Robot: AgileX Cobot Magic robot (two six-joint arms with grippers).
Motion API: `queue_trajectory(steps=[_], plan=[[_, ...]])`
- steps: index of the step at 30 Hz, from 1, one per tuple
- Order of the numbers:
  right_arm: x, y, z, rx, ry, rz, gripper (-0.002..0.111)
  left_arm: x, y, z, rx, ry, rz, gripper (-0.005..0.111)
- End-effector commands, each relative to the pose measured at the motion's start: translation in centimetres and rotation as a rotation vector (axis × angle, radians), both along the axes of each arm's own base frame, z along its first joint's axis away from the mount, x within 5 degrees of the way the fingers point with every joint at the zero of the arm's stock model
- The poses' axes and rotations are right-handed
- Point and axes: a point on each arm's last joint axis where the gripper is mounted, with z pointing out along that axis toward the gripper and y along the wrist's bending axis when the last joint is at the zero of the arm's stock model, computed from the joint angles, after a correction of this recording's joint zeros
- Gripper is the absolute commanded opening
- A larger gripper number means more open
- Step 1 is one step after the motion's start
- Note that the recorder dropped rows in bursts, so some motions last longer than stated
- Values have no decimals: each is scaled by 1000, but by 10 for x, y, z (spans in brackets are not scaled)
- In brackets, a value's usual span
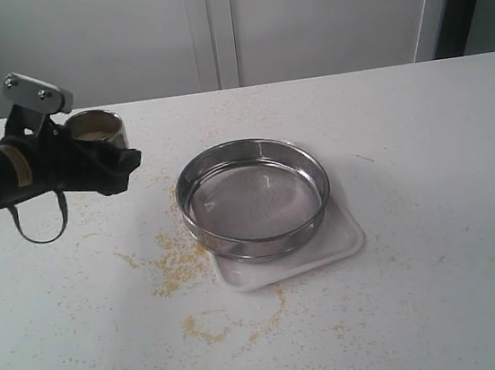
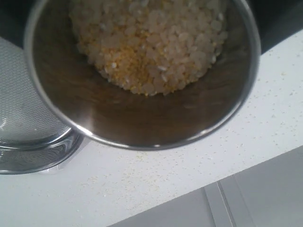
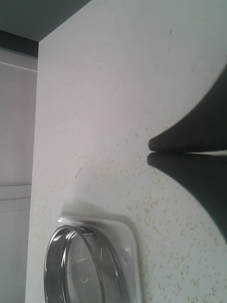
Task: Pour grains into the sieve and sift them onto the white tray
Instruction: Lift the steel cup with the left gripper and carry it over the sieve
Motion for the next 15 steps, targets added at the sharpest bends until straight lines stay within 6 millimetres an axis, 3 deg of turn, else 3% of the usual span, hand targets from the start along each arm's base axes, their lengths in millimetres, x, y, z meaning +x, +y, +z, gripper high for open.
queue_trajectory(steps=[1,8,15], plan=[[0,0,0,-8,-17,0,0,5,-20,20,52,-17,-2,0],[0,0,0,-8,-17,0,0,13,-50,54,110,-67,4,0],[0,0,0,-8,-17,0,0,16,-59,45,166,-44,-8,0]])
